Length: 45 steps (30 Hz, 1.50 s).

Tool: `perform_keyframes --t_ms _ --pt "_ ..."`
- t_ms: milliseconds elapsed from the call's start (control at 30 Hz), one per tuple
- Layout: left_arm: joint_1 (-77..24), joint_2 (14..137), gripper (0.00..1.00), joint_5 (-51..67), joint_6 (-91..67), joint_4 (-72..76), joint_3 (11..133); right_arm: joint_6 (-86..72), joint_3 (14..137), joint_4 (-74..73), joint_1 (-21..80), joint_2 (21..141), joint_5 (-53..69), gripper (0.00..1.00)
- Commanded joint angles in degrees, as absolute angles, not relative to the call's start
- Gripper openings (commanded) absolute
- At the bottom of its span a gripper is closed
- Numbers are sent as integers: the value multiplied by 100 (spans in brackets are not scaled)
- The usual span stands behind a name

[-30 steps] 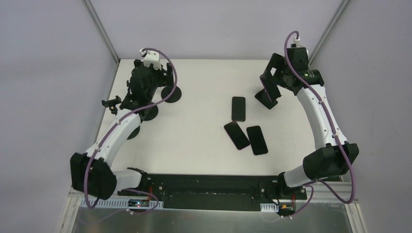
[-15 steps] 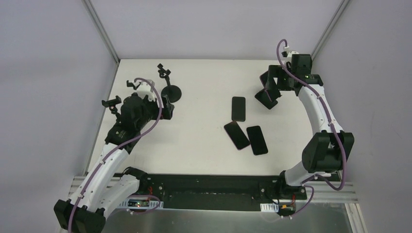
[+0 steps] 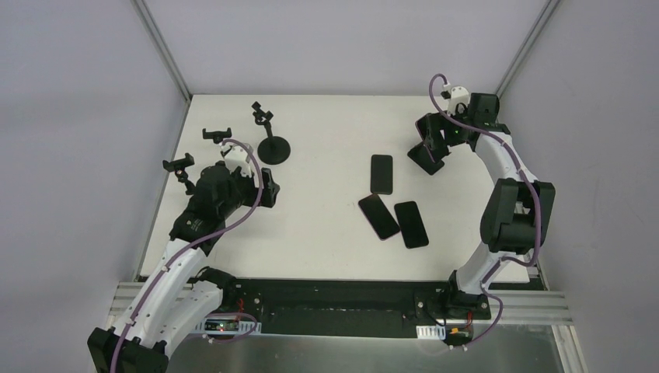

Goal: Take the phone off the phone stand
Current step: Place the phone stand at the center of the board, then remove the phone from the phone stand.

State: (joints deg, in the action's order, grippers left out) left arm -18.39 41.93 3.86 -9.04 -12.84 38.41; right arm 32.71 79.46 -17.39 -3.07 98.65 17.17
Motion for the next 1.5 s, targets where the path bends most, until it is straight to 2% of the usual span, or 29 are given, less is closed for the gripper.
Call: perform_keyframes --t_ms 0,267,567,1100,1333,1467 --pt "-1864 4186 99 554 -657 -1277 3770 3782 8100 -1213 -413 9995 2158 99" --pt "-1863 4227 99 524 -552 -1292 3796 4244 8369 -1692 -457 10279 2863 99" --pt "-1863 4451 99 675 -504 -1292 3827 4388 8658 -1928 -457 10668 2757 99" --pt "-1864 4516 99 562 -416 -1292 3814 4782 9667 -2988 -457 11305 3449 98" --pt "-1863 4546 99 567 -405 -1292 3805 4843 9723 -3049 -448 11417 3577 96" --pt "-1863 4636 98 657 -411 -1292 3839 4835 9789 -3036 -440 11413 3626 87"
